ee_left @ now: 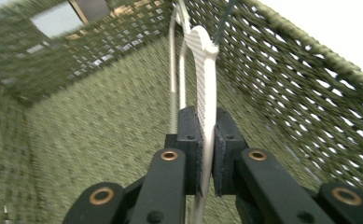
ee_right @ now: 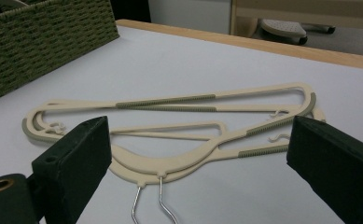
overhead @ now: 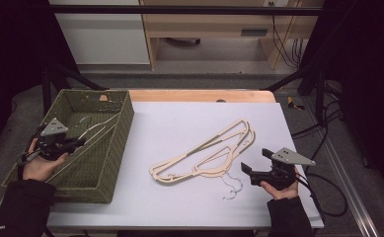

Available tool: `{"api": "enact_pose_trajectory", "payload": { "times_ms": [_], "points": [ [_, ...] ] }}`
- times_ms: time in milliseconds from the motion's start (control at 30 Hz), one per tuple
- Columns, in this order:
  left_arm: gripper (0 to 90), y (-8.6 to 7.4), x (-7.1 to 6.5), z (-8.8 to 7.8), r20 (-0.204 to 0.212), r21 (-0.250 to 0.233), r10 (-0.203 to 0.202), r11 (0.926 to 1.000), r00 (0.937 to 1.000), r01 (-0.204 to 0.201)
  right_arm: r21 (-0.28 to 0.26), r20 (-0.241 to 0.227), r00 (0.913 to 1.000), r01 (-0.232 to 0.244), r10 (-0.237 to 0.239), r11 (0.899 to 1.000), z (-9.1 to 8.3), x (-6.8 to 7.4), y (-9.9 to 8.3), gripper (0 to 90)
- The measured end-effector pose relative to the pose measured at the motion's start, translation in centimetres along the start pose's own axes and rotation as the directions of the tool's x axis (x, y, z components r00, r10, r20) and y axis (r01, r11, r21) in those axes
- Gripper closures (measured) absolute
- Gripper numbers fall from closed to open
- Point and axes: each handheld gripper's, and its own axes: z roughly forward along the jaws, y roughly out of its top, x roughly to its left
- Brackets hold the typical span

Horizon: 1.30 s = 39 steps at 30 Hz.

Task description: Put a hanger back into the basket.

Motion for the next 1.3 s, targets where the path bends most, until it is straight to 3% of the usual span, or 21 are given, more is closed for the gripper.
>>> {"api": "enact_pose_trajectory", "payload": {
  "times_ms": [67, 200, 267, 633, 1100, 1300],
  "points": [
    [81.9, -0.1, -0.2, 0.1, -0.002, 0.004, -0.01, 0.9999, 0.9999, 0.01, 0.002, 0.0, 1.0, -0.003, 0.003, 1.0, 0.0, 0.0, 0.0, 6.9],
    [79.9, -0.6, -0.5, 0.9, 0.003, 0.058, -0.038, 0.9976, 0.9993, 0.038, 0.002, -0.001, 1.0, -0.001, 0.001, 1.0, 0.0, 0.1, 0.0, 7.0],
    [78.5, -0.9, -0.8, 1.1, 0.029, 0.079, -0.04, 0.9962, 0.9988, 0.037, 0.003, -0.002, 1.0, 0.0, 0.0, 1.0, 0.0, 0.1, 0.0, 7.0],
    [73.5, -0.7, -2.0, 2.0, 0.056, 0.162, -0.021, 0.9867, 0.9982, 0.011, -0.004, -0.003, 1.0, 0.002, -0.002, 1.0, -0.1, 0.2, 0.1, 7.0],
    [67.6, -0.5, -2.2, 0.9, 0.055, 0.149, 0.004, 0.9888, 0.9985, -0.012, -0.014, -0.009, 0.9999, 0.005, -0.005, 1.0, -0.3, 0.3, 0.4, 7.1],
    [61.4, 0.1, -2.1, -1.1, 0.038, 0.079, 0.005, 0.9968, 0.9993, -0.008, -0.023, -0.016, 0.9998, 0.006, -0.007, 1.0, -0.4, 0.5, 0.6, 7.1]
  ]
}}
